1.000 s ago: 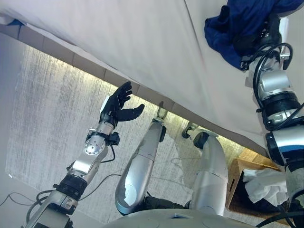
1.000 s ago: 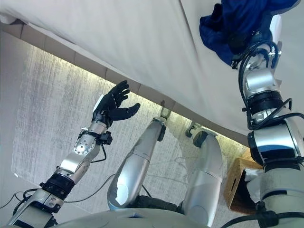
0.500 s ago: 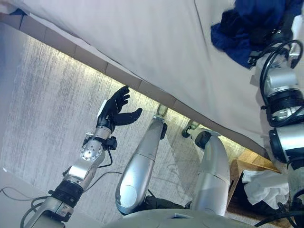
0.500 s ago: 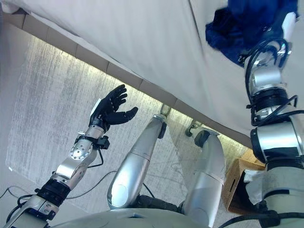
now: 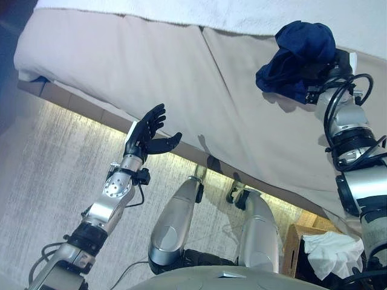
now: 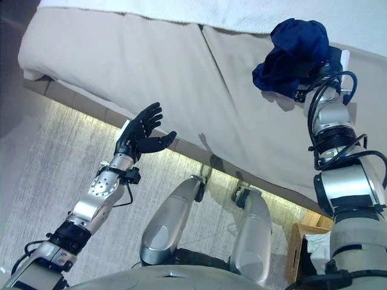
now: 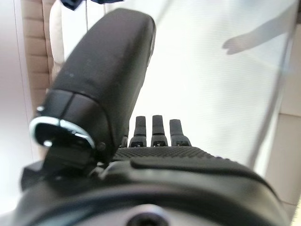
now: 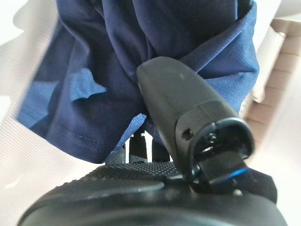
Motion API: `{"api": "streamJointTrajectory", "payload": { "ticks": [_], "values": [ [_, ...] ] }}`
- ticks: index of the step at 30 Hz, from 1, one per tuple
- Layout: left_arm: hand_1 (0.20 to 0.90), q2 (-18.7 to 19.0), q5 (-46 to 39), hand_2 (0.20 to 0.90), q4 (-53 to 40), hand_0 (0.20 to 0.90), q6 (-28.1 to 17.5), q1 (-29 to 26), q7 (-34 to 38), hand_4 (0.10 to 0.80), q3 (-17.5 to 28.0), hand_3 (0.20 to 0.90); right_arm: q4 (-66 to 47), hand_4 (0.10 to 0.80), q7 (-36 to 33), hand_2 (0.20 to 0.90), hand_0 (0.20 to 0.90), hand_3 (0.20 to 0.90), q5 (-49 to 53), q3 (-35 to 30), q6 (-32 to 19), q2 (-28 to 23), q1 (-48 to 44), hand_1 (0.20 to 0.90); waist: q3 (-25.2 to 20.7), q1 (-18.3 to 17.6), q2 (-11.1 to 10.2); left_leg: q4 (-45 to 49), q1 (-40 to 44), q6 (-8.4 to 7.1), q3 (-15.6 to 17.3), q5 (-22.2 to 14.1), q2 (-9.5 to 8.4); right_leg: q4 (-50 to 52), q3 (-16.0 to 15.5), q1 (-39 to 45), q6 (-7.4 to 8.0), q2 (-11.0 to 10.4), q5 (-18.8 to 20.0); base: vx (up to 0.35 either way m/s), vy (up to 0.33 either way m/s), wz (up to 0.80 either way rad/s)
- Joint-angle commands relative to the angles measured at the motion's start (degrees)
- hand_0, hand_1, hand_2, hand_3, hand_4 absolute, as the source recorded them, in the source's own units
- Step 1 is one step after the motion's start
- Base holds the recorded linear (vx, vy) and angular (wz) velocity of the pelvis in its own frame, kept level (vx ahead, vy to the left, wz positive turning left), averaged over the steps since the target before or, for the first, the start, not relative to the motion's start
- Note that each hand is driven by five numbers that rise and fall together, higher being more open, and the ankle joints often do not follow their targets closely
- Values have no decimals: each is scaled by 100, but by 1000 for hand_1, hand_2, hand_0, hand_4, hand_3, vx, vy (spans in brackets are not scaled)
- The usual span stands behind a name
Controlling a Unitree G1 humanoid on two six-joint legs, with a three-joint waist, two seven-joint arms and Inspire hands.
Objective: Pick up the clothes from the bed and place them into the basket
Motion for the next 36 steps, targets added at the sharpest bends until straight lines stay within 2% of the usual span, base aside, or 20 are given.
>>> {"api": "streamJointTrajectory", "payload": {
  "ticks": [1, 2, 4, 7, 9, 12, 13, 15, 18, 22, 23, 24, 25, 27, 30, 32, 34, 36],
  "values": [
    [900, 106, 130, 900, -335, 900, -275, 106, -39, 800, -27, 900, -388, 100, 94, 300, 300, 200, -4, -216, -683, -744, -297, 300, -714, -110, -287, 306, 201, -247, 118, -534, 384, -283, -84, 831, 34, 194, -229, 128, 37, -18],
    [900, 71, 167, 900, -294, 900, -255, 115, 31, 800, -17, 900, -458, 100, 267, 300, 300, 200, -43, -235, -674, -746, -207, 300, -925, -202, -344, 48, 467, -302, 149, -423, 480, -613, -10, 1073, 56, 289, -176, 80, 36, -17],
    [900, 40, 198, 900, -250, 900, -200, 129, 74, 800, 20, 900, -545, 100, 438, 300, 300, 200, -69, -260, -670, -744, -96, 300, -1141, -287, -398, -249, 722, -340, 157, -325, 519, -962, 86, 1306, 78, 393, -102, 97, 44, -32],
    [900, -49, 308, 900, -41, 900, -138, 167, 158, 800, 88, 900, -647, 100, 788, 300, 300, 200, 21, -317, -649, -703, 154, 300, -1570, -452, -490, -905, 1109, -357, 138, -167, 485, -1581, 287, 1596, 168, 561, 138, 123, 53, -39],
    [900, -122, 322, 900, 153, 900, -124, 204, 185, 800, 123, 900, -668, 100, 922, 300, 300, 200, 133, -320, -664, -687, 359, 300, -1848, -539, -546, -1305, 1376, -342, -40, -75, 386, -1957, 597, 1760, 255, 663, 371, 119, 42, -42],
    [900, -208, 398, 900, 185, 900, -168, 385, 418, 800, 296, 900, -619, 100, 1176, 300, 300, 200, 111, -343, -875, -495, 543, 300, -2131, -474, -546, -1705, 1671, -167, -1054, -42, -35, -2268, 1344, 1884, 315, 884, 607, 68, 44, -45],
    [900, -224, 415, 900, 204, 900, -187, 394, 444, 800, 330, 900, -615, 100, 1202, 300, 300, 200, 104, -325, -901, -460, 526, 300, -2160, -465, -531, -1789, 1708, -141, -1103, -21, -67, -2308, 1411, 1898, 319, 923, 626, 3, 68, -115],
    [900, -252, 440, 900, 359, 900, -222, 331, 214, 800, 409, 900, -629, 100, 1308, 300, 300, 200, 28, -434, -932, -477, 690, 300, -2323, -561, -516, -1772, 1793, -82, -685, -111, -31, -2340, 1393, 1930, 343, 923, 625, 11, 94, -126],
    [900, -220, 531, 900, 477, 900, -313, 276, -14, 800, 395, 900, -926, 100, 1149, 300, 300, 200, -105, -586, -938, -485, 1086, 300, -2403, -662, -521, -1872, 1892, -51, -600, -158, -26, -2355, 1410, 1913, 463, 849, 709, 25, 82, -34],
    [900, -180, 702, 900, 572, 900, -333, 292, -67, 800, 370, 900, -1312, 100, 1071, 300, 300, 200, -102, -838, -909, -430, 1510, 300, -2404, -841, -468, -2179, 2060, 4, -473, -131, -88, -2642, 1446, 1757, 720, 753, 1169, -21, 119, -36],
    [900, -119, 744, 900, 615, 900, -336, 276, 36, 800, 346, 900, -1443, 100, 1104, 300, 300, 200, -92, -923, -874, -374, 1602, 300, -2393, -893, -449, -2365, 2158, 13, -343, -95, -89, -2670, 1241, 1591, 850, 687, 1429, -54, 89, -46],
    [900, -104, 756, 900, 624, 900, -341, 275, 39, 800, 341, 900, -1459, 100, 1071, 300, 300, 200, -74, -937, -873, -355, 1618, 300, -2389, -889, -444, -2399, 2180, 15, -304, -87, -83, -2653, 1196, 1558, 869, 676, 1457, -85, 90, -60],
    [900, -54, 758, 900, 648, 900, -346, 291, 134, 800, 387, 900, -1481, 100, 1159, 300, 300, 200, -70, -976, -865, -300, 1627, 300, -2384, -862, -424, -2469, 2211, 9, -124, -65, -39, -2595, 920, 1505, 893, 615, 1479, -109, 52, -67],
    [900, 52, 720, 900, 611, 900, -363, 372, 317, 800, 510, 900, -1512, 100, 1217, 300, 300, 200, -89, -942, -903, -212, 1648, 300, -2360, -791, -384, -2507, 2205, 4, 214, -33, 73, -2313, 501, 1469, 882, 443, 1495, -173, 43, -115],
    [900, 171, 495, 900, 517, 900, -368, 484, 340, 800, 752, 900, -1585, 100, 1136, 300, 300, 200, -104, -987, -1032, -197, 1881, 300, -2371, -705, -311, -2446, 2074, 14, 590, 19, 283, -1785, 264, 1583, 773, 230, 1287, -179, -9, -112],
    [900, 161, 430, 900, 527, 900, -428, 506, 289, 800, 864, 900, -1460, 100, 1068, 300, 300, 200, -166, -1071, -1186, -238, 2033, 300, -2441, -621, -339, -2333, 1927, -20, 728, 29, 385, -1967, 141, 1881, 702, 140, 1019, -138, -116, -94],
    [900, 88, 398, 900, 583, 900, -483, 491, 321, 800, 855, 900, -1299, 100, 914, 300, 300, 200, -318, -1107, -1261, -319, 2092, 300, -2492, -606, -449, -2283, 1856, -88, 822, 9, 432, -2641, 142, 2116, 745, 242, 917, -73, -184, -90],
    [900, -45, 365, 900, 616, 900, -435, 414, 385, 800, 864, 900, -1105, 100, 804, 300, 300, 200, -378, -1126, -1176, -478, 1968, 300, -2519, -646, -531, -2352, 1880, -176, 987, 17, 530, -3003, 137, 2131, 783, 307, 993, -48, -132, -62]
  ]
}}
